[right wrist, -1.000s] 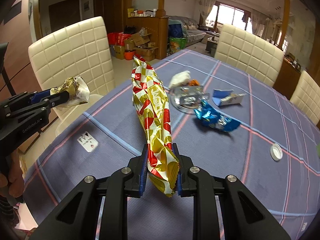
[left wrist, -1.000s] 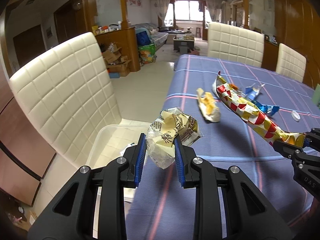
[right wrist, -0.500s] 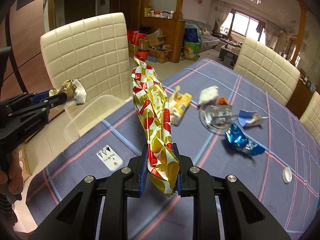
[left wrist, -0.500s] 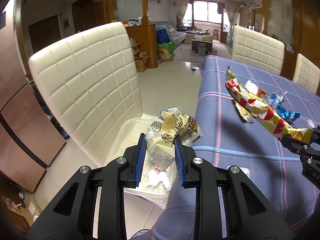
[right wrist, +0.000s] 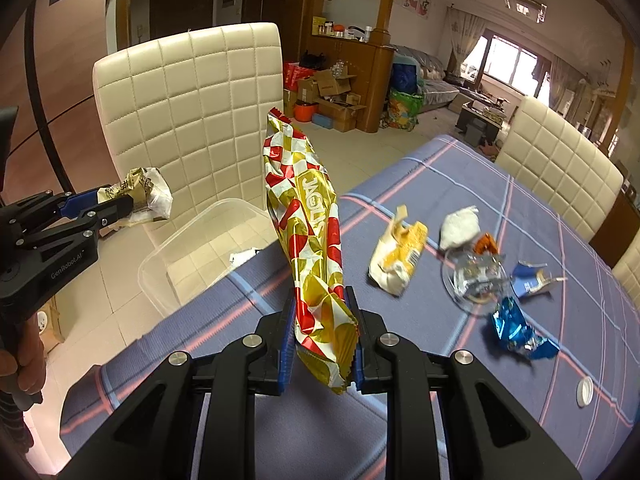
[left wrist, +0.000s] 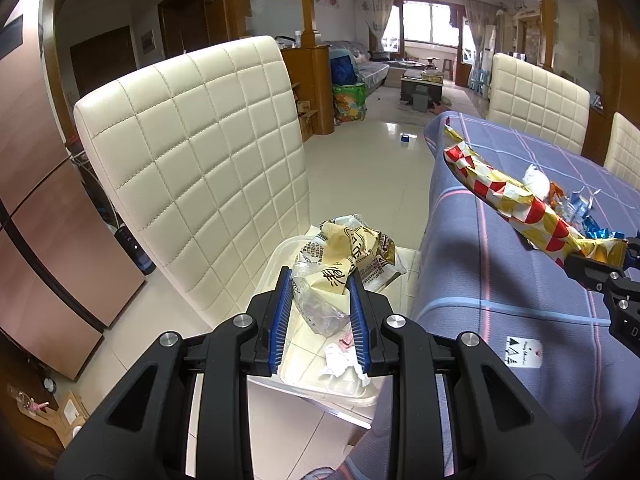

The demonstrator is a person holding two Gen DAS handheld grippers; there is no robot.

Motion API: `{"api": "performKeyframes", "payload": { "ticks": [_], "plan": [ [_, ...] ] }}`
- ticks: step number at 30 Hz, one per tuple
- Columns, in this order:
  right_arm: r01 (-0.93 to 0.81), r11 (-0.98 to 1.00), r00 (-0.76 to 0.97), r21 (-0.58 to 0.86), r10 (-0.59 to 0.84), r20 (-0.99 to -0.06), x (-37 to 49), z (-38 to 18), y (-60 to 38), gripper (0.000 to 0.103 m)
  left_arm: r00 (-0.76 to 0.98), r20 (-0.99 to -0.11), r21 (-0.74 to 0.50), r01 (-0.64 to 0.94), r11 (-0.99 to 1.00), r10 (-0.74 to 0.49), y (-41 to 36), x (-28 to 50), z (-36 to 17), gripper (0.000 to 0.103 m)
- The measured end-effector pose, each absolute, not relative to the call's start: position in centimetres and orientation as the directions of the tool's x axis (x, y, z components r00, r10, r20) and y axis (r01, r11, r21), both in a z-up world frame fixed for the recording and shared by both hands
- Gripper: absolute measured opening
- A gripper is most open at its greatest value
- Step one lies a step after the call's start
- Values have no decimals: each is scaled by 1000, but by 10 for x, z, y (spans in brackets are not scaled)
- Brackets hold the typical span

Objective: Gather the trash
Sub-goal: 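Carry the beige bag and red-gold wrapper to the clear bin and release both, then move both open tools back over the table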

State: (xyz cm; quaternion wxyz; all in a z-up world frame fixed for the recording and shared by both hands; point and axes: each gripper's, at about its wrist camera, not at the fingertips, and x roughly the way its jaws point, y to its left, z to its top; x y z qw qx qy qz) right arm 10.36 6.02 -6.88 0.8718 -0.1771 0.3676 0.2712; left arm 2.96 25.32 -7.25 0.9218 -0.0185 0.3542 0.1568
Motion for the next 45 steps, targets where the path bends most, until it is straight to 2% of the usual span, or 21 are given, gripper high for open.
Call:
{"api": "performKeyframes", "payload": {
  "ticks": [2,5,6,7,8,10,19,31,32,33,35,45],
  "plan": [
    [-605,788,585,-115,342,-735,106,-69,64,22,697,-665,73,-299,951,270,255,35,-75,29],
    [-607,785,589,-125,339,-733,110,-69,70,22,693,-671,62,-300,952,262,259,39,-77,37],
    [-607,784,590,-127,337,-734,111,-69,70,22,690,-673,61,-307,950,266,261,41,-78,60],
    [-607,784,588,-128,336,-736,113,-70,71,22,690,-669,64,-320,945,278,262,41,-78,93],
    [-607,785,586,-126,335,-738,115,-71,72,22,693,-656,69,-339,938,299,263,40,-78,100],
    [-606,786,584,-125,332,-741,118,-72,72,22,711,-626,72,-355,932,320,265,37,-76,99],
    [-633,764,550,-123,332,-766,124,-85,89,22,677,-671,54,-362,931,303,276,37,-89,99],
    [-691,717,513,-96,392,-764,128,-88,121,24,665,-678,51,-382,923,313,291,29,-94,99],
    [-689,718,513,-94,392,-764,130,-87,122,33,664,-677,54,-384,922,316,291,29,-94,99],
    [-680,726,523,-100,385,-760,132,-87,123,54,661,-678,56,-388,920,320,292,30,-94,99],
    [-664,738,556,-115,386,-736,131,-84,122,71,658,-683,52,-390,919,318,293,29,-95,99],
    [-637,764,557,-105,362,-747,132,-82,110,71,661,-690,27,-384,923,295,291,25,-92,99]
  ]
}}
